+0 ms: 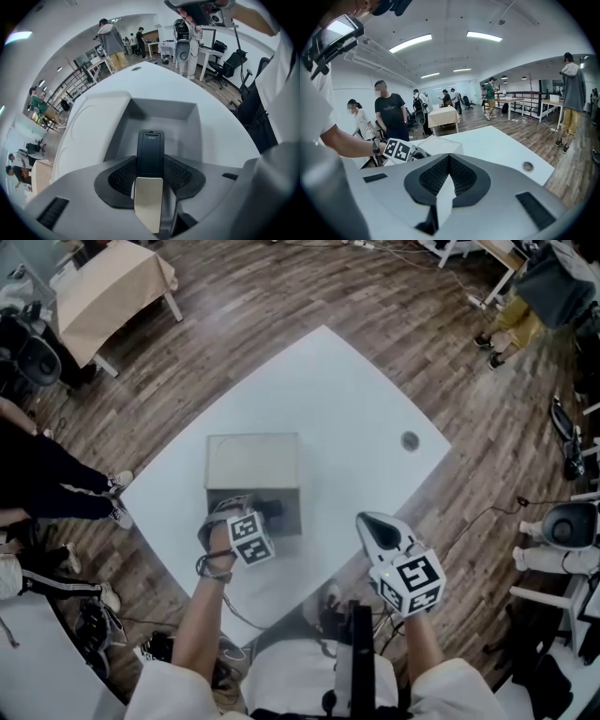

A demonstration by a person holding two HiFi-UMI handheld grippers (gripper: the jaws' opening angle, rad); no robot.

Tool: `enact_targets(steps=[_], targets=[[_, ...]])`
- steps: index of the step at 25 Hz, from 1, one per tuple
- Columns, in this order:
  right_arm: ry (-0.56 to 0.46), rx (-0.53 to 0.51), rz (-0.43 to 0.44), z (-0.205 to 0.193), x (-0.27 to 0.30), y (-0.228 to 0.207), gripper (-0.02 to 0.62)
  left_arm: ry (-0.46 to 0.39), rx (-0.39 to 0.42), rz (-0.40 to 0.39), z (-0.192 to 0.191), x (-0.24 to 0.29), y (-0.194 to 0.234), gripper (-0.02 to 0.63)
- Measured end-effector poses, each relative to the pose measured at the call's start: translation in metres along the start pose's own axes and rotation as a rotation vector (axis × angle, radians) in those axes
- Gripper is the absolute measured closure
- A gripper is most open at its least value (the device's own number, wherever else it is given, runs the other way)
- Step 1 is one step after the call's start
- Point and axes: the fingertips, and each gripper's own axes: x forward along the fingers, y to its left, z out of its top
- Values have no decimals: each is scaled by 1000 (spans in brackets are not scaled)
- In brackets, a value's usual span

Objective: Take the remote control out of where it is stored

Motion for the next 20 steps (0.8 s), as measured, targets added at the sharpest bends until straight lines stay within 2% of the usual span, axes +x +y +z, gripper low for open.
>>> enact_targets(steps=[10, 20], targets=[[-51, -39, 32, 9, -29, 10, 595, 27, 15, 161, 5, -51, 13, 419], [-131, -98, 86, 35, -67, 29, 595, 20, 60, 471, 26, -152, 25, 419]])
